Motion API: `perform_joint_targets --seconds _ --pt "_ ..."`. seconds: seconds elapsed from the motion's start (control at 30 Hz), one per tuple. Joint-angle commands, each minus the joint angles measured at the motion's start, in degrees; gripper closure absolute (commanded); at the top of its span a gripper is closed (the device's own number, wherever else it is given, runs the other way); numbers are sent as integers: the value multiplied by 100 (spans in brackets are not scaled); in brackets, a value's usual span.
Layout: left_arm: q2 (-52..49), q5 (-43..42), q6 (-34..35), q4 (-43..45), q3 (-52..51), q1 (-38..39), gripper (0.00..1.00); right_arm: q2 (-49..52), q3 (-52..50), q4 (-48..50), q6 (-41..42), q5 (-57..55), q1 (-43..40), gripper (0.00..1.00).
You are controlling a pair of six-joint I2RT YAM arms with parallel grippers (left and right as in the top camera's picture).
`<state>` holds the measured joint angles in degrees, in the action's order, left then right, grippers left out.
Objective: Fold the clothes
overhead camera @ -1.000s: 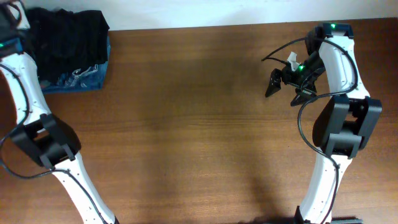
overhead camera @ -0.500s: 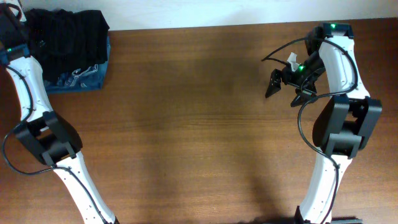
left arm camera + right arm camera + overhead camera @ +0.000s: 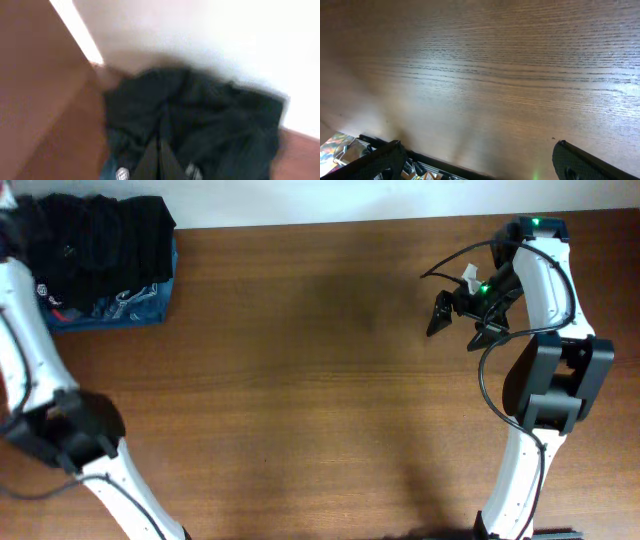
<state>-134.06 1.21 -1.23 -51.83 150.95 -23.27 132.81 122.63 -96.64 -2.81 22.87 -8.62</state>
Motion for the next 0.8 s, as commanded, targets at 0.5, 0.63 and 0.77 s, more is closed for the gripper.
perform_joint_targets --seconds 0.5,0.63,0.77 --pt "-859 26 -48 -881 -131 -280 99 -42 -39 61 2 66 44 1" --pt "-1027 24 -48 -433 -131 -289 99 -42 -39 61 4 66 44 1" --pt "-1038 24 -48 90 -131 -289 99 -42 -39 63 2 66 44 1"
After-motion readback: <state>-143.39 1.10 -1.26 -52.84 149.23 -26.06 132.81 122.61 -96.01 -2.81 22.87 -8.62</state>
